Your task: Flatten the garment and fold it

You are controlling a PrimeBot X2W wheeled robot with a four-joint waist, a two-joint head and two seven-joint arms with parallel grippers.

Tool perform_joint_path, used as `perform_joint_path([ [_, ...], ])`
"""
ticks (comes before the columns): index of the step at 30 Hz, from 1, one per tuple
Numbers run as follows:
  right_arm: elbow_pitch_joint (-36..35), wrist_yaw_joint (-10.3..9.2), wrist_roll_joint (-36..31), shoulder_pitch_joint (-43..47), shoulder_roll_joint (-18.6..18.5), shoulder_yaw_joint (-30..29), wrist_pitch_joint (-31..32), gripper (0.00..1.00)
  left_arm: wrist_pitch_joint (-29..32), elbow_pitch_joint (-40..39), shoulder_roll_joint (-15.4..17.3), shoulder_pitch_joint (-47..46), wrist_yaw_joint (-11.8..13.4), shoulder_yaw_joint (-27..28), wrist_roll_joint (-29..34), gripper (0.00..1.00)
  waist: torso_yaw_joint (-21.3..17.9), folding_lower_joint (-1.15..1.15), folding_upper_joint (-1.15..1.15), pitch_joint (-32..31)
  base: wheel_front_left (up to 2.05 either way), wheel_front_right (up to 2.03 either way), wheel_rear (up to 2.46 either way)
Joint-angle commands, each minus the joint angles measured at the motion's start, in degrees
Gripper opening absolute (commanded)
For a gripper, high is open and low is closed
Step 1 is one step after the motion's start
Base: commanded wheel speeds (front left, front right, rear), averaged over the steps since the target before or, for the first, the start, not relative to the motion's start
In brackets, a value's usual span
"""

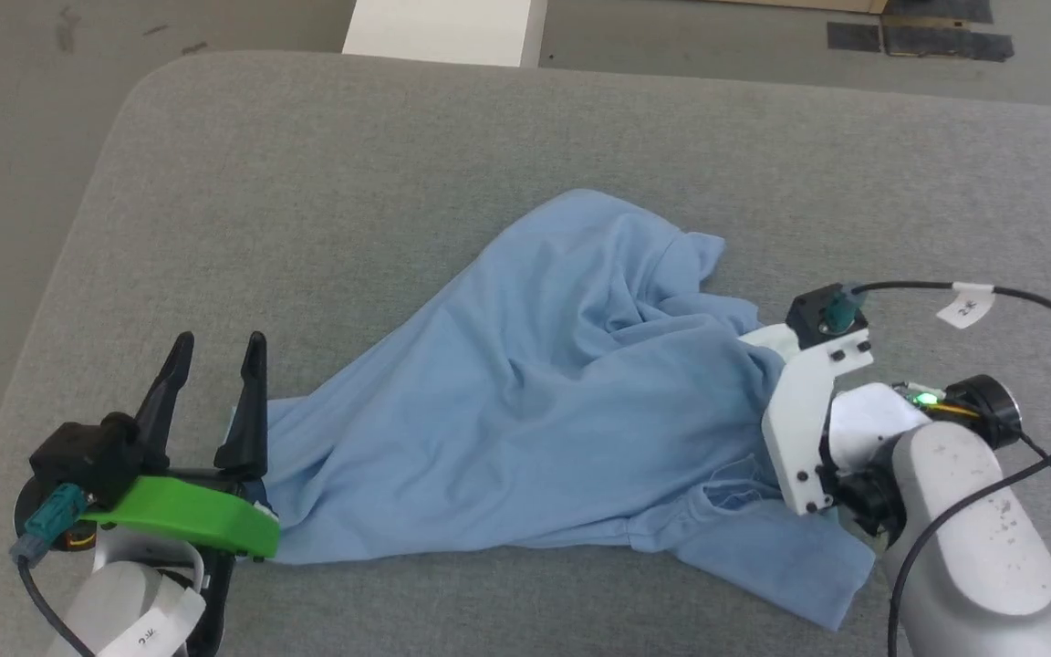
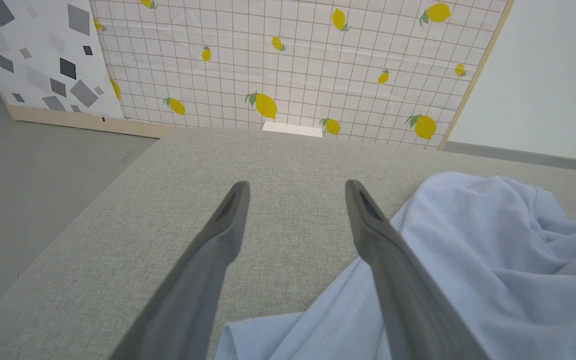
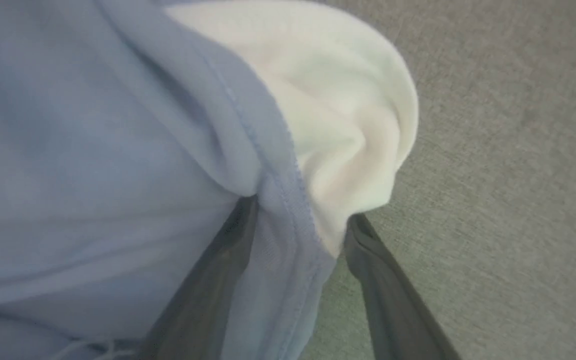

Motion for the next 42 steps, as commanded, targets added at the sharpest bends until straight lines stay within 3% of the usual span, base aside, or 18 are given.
perform_joint_path([
  [1, 2.17, -0.08, 0.75, 0.94, -0.29, -0.38, 0.12, 0.00, -0.27, 0.31, -0.39, -1.05, -0.38, 0.34, 0.35, 1.00, 0.15, 0.00, 0.20, 0.11, 0.00, 0.00, 0.00],
  [7, 0.25, -0.08, -0.42, -4.30, -5.99, -7.54, -0.44, 0.00, -0.28, 1.24, -1.15, -1.65, -1.19, 0.88, 1.11, 1.00, 0.39, 0.00, 0.20, -0.25, 0.00, 0.00, 0.00],
  [12, -0.30, -0.08, -5.66, -7.36, -9.95, -17.01, 0.98, 0.00, -0.28, 1.76, -1.53, -2.53, -1.76, 0.96, 1.31, 1.00, 1.31, 0.00, 0.20, 0.35, 0.00, 0.00, 0.00],
  [16, 0.97, -0.08, -8.25, -7.27, -9.01, -22.38, 2.22, 0.00, -0.28, 2.56, -1.68, -3.18, -2.13, 0.98, 1.05, 1.00, 1.74, 0.00, 0.20, 0.59, 0.00, 0.00, 0.00],
  [17, 0.73, -0.08, -8.61, -7.03, -8.26, -22.90, 1.99, 0.12, -0.28, 2.77, -1.66, -3.20, -2.19, 1.03, 1.01, 1.00, 1.70, 0.00, 0.20, 0.53, 0.00, 0.00, 0.00],
  [18, 0.48, -0.08, -8.64, -6.68, -7.36, -23.23, 1.44, 0.83, -0.28, 3.01, -1.63, -3.19, -2.24, 1.12, 0.99, 1.00, 1.56, 0.00, 0.20, 0.36, 0.00, 0.00, 0.00],
  [19, 0.21, -0.08, -8.32, -6.46, -6.61, -23.71, 0.68, 1.00, -0.28, 3.28, -1.64, -3.12, -2.28, 1.16, 0.89, 1.00, 1.43, 0.00, 0.20, 0.16, 0.00, 0.00, 0.00],
  [20, -1.34, -0.08, -6.92, -5.89, -4.52, -25.28, -3.66, 1.00, -0.28, 3.97, -1.70, -2.74, -2.37, 1.16, 0.98, 1.00, 0.72, 0.00, 0.20, -1.29, 0.00, 0.00, 0.00],
  [25, -6.01, -0.08, -2.70, -4.52, -1.55, -27.53, -14.51, 1.00, -0.28, 4.80, -1.99, -1.87, -2.22, 0.89, 1.13, 1.00, -0.97, 0.00, 0.20, -4.53, 0.00, 0.00, 0.00],
  [26, -7.33, -0.08, -1.47, -3.85, -1.18, -27.06, -17.71, 1.00, -0.28, 4.90, -2.11, -1.64, -2.13, 0.74, 1.19, 1.00, -1.39, 0.00, 0.20, -5.32, 0.00, 0.00, 0.00],
  [27, -9.80, -0.08, 2.07, -0.69, -0.36, -25.78, -26.19, 1.00, -0.24, 5.00, -2.39, -0.72, -1.65, 0.49, 1.31, 1.00, -2.58, 0.00, 0.20, -7.28, 0.00, 0.00, 0.00],
  [31, -12.51, -0.08, 4.93, 6.03, 0.42, -24.49, -36.50, 1.00, -0.09, 4.91, -2.83, 0.95, -0.86, 0.08, 1.39, 1.00, -4.15, 0.00, 0.20, -9.93, 0.00, 0.00, 0.00],
  [37, -15.91, -0.08, 7.53, 15.26, 1.81, -24.37, -46.88, 1.00, 0.49, 4.39, -2.91, 3.15, -0.02, -0.70, 1.70, 1.00, -5.78, 0.00, 0.20, -11.71, 0.00, 0.00, 0.00],
  [42, -16.21, -0.08, 10.22, 20.88, 2.23, -24.33, -48.70, 1.00, 0.72, 3.94, -3.15, 4.29, 0.53, -0.85, 1.36, 1.00, -7.04, 0.00, 0.20, -12.02, 0.00, 0.00, 0.00],
])
